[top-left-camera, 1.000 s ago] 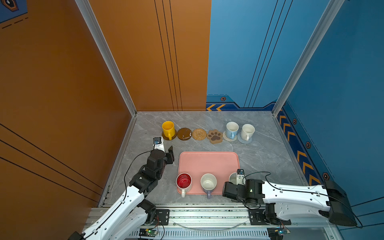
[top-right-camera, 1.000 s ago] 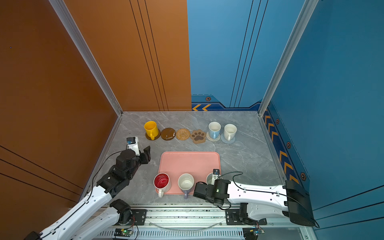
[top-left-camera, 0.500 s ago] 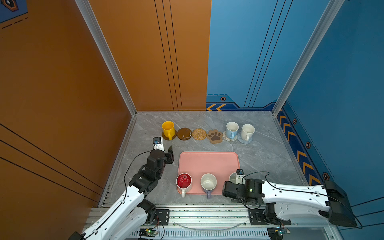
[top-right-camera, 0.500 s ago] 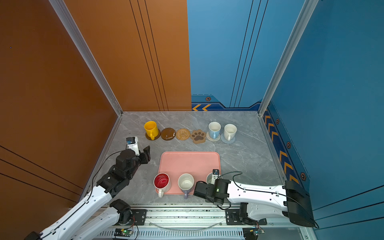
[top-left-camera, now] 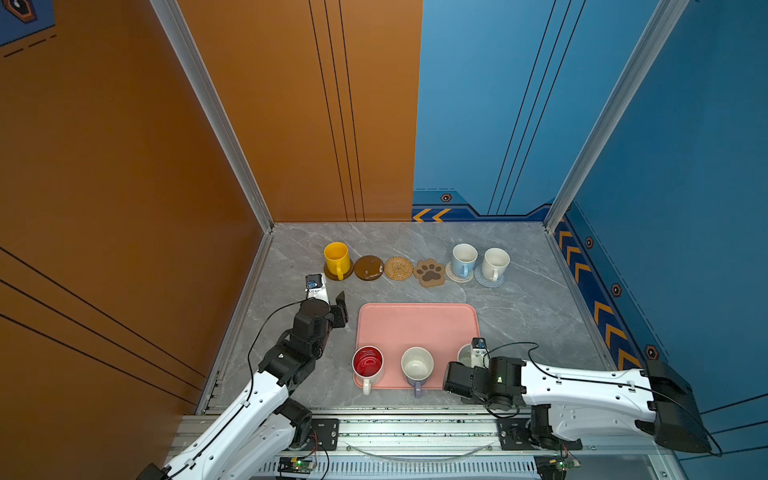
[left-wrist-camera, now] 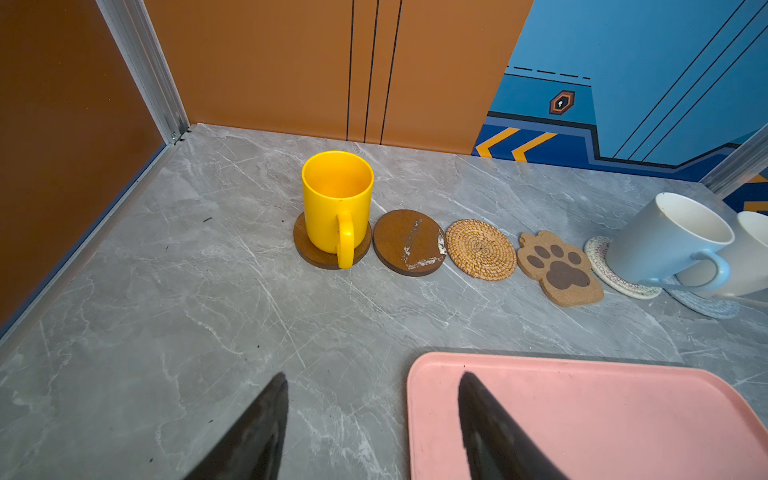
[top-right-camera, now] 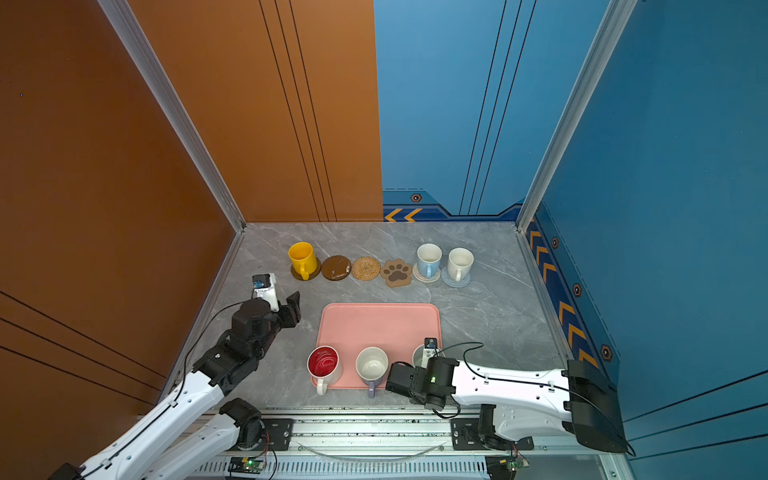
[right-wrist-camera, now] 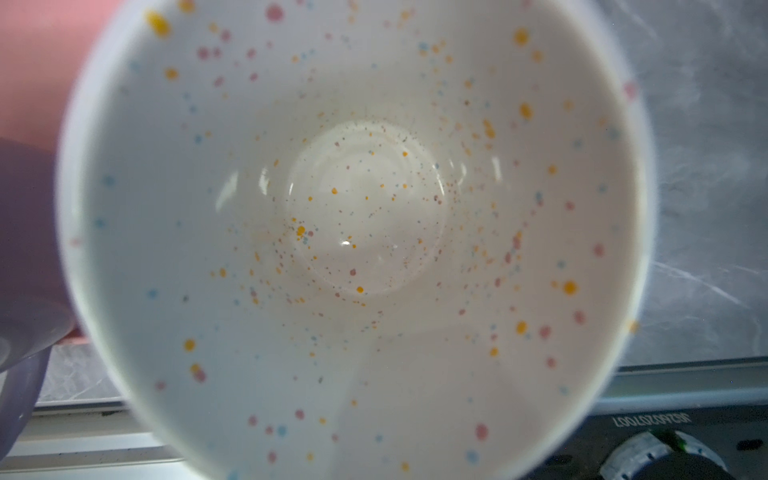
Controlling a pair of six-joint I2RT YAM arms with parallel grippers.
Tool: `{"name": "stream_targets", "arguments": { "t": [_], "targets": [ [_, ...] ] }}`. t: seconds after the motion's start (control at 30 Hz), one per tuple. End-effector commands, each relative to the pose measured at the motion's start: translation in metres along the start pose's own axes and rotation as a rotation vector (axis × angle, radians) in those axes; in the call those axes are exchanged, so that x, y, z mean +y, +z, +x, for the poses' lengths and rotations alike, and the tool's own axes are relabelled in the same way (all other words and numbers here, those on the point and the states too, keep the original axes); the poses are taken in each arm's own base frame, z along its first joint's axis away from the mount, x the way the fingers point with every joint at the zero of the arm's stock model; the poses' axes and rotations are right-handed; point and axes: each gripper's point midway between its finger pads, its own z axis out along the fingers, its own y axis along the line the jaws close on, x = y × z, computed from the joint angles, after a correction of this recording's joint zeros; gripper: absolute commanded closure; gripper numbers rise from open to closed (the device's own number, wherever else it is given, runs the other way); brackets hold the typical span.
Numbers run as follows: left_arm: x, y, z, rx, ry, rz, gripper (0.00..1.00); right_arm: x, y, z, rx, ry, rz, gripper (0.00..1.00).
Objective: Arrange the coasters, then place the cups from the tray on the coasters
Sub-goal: 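Lift the speckled white mug off the tray with the right gripper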
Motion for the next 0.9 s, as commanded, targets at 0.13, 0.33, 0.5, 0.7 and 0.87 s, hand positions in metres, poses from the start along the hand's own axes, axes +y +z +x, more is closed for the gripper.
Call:
{"name": "stream_targets", "arguments": {
  "t": [0.13,0.33,0.5,0.7,0.87],
  "targets": [
    [0.006,0.001,0.010,0.023,-0.001,-0.013,0.34,0.002,-0.013,-0.022,-0.085,-0.022,0.013,1.00],
    [0.007,0.002,0.011,0.025,-0.003,-0.015,0.34,0.001,-0.020,-0.031,-0.104,-0.018,0.002,1.00],
    [0.007,0.002,0.011,0.026,-0.004,-0.017,0.34,0.000,-0.023,-0.037,-0.120,-0.018,0.001,1.00],
    [0.008,0.003,0.011,0.028,-0.003,-0.020,0.34,-0.001,-0.025,-0.045,-0.127,-0.034,0.010,1.00],
    [0.008,0.003,0.011,0.026,-0.004,-0.021,0.34,0.002,-0.027,-0.053,-0.127,-0.055,0.013,1.00]
  ]
}}
